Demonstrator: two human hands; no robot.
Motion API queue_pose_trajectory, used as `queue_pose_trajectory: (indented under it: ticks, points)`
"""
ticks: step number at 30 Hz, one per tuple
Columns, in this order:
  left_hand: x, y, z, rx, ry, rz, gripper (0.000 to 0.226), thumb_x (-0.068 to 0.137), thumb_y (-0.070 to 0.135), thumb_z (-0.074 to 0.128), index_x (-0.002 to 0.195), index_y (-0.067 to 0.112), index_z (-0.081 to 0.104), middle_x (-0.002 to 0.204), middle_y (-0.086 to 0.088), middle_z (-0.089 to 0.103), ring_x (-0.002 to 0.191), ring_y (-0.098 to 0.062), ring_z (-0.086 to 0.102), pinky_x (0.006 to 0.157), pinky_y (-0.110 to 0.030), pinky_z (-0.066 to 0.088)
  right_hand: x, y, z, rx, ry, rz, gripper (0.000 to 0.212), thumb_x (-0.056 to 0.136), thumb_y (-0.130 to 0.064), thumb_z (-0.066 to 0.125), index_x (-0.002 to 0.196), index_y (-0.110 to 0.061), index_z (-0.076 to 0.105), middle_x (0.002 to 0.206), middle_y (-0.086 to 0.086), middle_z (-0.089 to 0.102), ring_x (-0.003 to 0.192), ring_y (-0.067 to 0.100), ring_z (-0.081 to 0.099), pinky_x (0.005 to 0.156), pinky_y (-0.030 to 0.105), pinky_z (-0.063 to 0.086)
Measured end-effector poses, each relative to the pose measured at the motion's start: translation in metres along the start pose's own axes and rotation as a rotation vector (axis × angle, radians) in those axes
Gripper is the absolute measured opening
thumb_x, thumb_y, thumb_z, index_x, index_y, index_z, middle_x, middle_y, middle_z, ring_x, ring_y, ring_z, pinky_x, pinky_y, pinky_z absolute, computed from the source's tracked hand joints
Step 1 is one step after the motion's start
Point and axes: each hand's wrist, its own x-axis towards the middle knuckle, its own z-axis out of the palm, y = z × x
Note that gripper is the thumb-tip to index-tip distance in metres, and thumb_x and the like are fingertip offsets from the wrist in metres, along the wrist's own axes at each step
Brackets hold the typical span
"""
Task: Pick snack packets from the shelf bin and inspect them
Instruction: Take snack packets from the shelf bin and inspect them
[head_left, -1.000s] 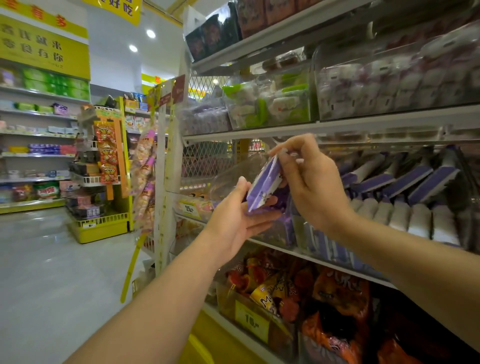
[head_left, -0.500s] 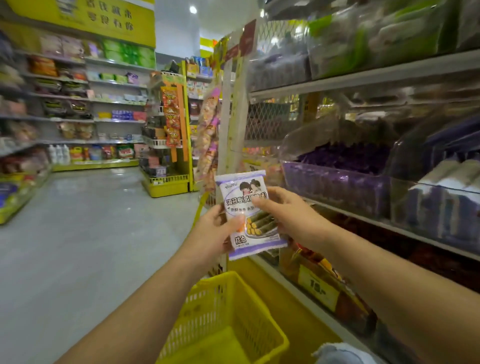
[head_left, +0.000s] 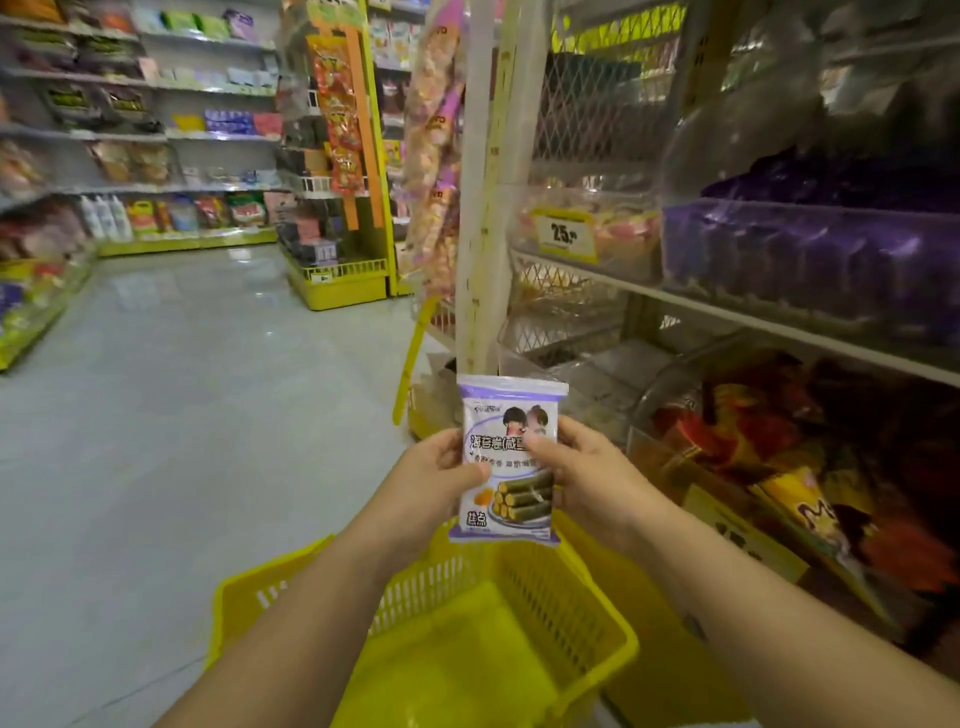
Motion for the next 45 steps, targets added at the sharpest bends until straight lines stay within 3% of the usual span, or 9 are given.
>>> queue_pose_trajectory:
  ticks: [5, 8, 12, 19, 28, 32, 37, 42, 45]
  points:
    - [0.031, -0.019, 0.019, 0.117, -0.109, 0.065, 0.031, 0.100, 0.010, 0.050, 0.127, 0.023, 0.057, 0.114, 0.001, 0.072, 0.106, -0.025, 0.068, 0.093, -0.049, 0.054, 0.009, 0.011, -0.033, 0.043, 0.155, 0.054, 0.044, 0.087, -0.041, 0.057, 0.116, -0.009, 0.065, 0.111, 0.013, 0.072, 0.106, 0.030, 0.068, 0.093, 0.049, 0.052]
    - [0.041, -0.026, 0.027, 0.099, -0.228, 0.064, 0.037, 0.100, 0.008, 0.048, 0.130, 0.030, 0.051, 0.123, 0.001, 0.068, 0.115, -0.029, 0.063, 0.098, -0.054, 0.049, 0.012, 0.013, -0.044, -0.006, 0.253, -0.031, 0.034, 0.089, -0.037, 0.058, 0.110, -0.012, 0.067, 0.107, 0.012, 0.073, 0.100, 0.029, 0.070, 0.083, 0.042, 0.055]
    - [0.052, -0.025, 0.031, 0.024, -0.388, -0.037, 0.052, 0.098, 0.003, 0.052, 0.136, 0.038, 0.044, 0.127, 0.005, 0.065, 0.112, -0.023, 0.066, 0.085, -0.054, 0.056, 0.005, 0.011, -0.051, -0.079, 0.332, -0.148, 0.018, 0.097, -0.016, 0.053, 0.110, -0.016, 0.066, 0.107, 0.010, 0.073, 0.101, 0.031, 0.069, 0.092, 0.052, 0.053]
    - [0.049, 0.000, 0.062, -0.065, -0.316, 0.042, 0.027, 0.090, 0.034, 0.058, 0.113, 0.021, 0.065, 0.107, -0.002, 0.075, 0.100, -0.018, 0.071, 0.078, -0.037, 0.058, -0.035, -0.003, -0.057, -0.169, 0.333, -0.290, 0.023, 0.095, -0.018, 0.055, 0.096, -0.034, 0.072, 0.099, -0.002, 0.074, 0.097, 0.019, 0.070, 0.085, 0.043, 0.056]
    - [-0.002, 0.025, 0.104, -0.118, -0.298, 0.068, 0.014, 0.095, 0.022, 0.056, 0.095, 0.017, 0.069, 0.089, -0.002, 0.077, 0.077, -0.010, 0.072, 0.071, -0.032, 0.053, -0.099, -0.031, -0.070, -0.025, 0.251, -0.267, 0.026, 0.077, -0.039, 0.065, 0.094, -0.022, 0.075, 0.097, 0.003, 0.075, 0.085, 0.013, 0.072, 0.068, 0.030, 0.058]
    - [-0.022, 0.028, 0.121, -0.108, -0.283, 0.058, 0.025, 0.098, 0.032, 0.051, 0.103, 0.015, 0.069, 0.091, -0.003, 0.077, 0.082, -0.013, 0.072, 0.076, -0.037, 0.055, -0.116, -0.042, -0.077, 0.045, 0.325, -0.257, 0.028, 0.081, -0.028, 0.064, 0.099, -0.008, 0.073, 0.082, 0.005, 0.074, 0.077, 0.017, 0.069, 0.059, 0.025, 0.049]
    - [-0.036, 0.033, 0.136, -0.160, -0.272, 0.011, 0.030, 0.101, 0.033, 0.044, 0.098, 0.016, 0.068, 0.084, -0.001, 0.076, 0.074, -0.011, 0.072, 0.057, -0.028, 0.055, -0.129, -0.051, -0.083, -0.011, 0.442, -0.220, 0.028, 0.096, -0.025, 0.053, 0.097, -0.007, 0.075, 0.101, 0.018, 0.073, 0.089, 0.027, 0.066, 0.077, 0.037, 0.045]
    - [-0.042, 0.041, 0.137, -0.240, -0.181, -0.036, 0.032, 0.100, 0.035, 0.045, 0.107, 0.012, 0.066, 0.097, -0.009, 0.076, 0.090, -0.023, 0.070, 0.088, -0.045, 0.052, -0.139, -0.060, -0.092, -0.212, 0.222, -0.097, 0.042, 0.087, -0.052, 0.059, 0.109, -0.019, 0.072, 0.114, 0.014, 0.070, 0.104, 0.032, 0.066, 0.097, 0.047, 0.047]
    - [-0.038, 0.040, 0.131, -0.315, -0.156, -0.089, 0.035, 0.100, 0.037, 0.044, 0.107, 0.011, 0.067, 0.105, -0.013, 0.074, 0.101, -0.027, 0.069, 0.092, -0.051, 0.052, -0.147, -0.054, -0.102, -0.249, -0.016, 0.102, 0.039, 0.084, -0.040, 0.066, 0.115, -0.015, 0.069, 0.131, 0.031, 0.052, 0.107, 0.033, 0.047, 0.106, 0.053, 0.034]
